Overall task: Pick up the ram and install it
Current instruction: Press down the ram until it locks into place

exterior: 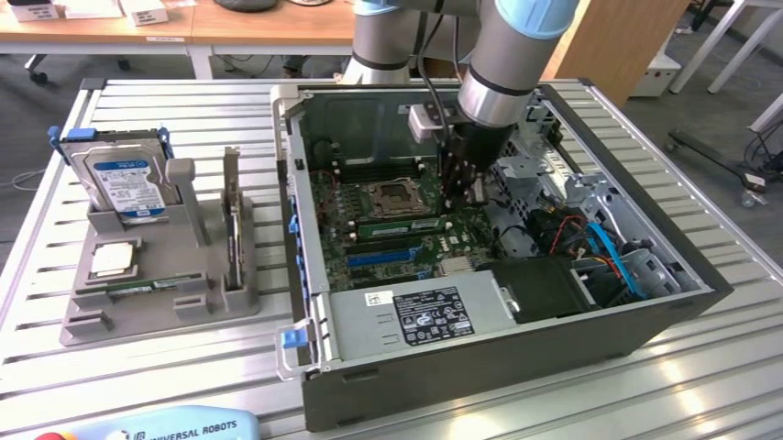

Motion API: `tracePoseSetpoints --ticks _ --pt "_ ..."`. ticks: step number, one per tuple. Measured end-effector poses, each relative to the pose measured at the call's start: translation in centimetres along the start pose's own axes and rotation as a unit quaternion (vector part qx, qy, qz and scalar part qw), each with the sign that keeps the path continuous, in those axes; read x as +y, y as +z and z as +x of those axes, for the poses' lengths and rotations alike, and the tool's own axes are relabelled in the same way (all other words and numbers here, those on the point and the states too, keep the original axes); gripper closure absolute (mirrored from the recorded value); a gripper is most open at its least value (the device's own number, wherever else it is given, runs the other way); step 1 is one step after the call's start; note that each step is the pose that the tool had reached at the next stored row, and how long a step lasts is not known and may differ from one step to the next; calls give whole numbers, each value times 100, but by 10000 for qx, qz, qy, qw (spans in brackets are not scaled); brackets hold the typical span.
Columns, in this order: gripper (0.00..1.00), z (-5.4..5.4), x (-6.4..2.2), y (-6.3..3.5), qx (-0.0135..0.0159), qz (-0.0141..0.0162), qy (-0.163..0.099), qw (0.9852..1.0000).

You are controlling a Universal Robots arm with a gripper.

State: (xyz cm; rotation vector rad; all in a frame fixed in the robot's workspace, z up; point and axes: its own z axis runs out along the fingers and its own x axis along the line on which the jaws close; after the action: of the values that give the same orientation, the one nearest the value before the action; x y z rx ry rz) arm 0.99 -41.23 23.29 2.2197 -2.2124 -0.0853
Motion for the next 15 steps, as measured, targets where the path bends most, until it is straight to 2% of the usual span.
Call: tracePoseSetpoints --ticks 15 --pt "90 13 0 7 0 0 0 10000"
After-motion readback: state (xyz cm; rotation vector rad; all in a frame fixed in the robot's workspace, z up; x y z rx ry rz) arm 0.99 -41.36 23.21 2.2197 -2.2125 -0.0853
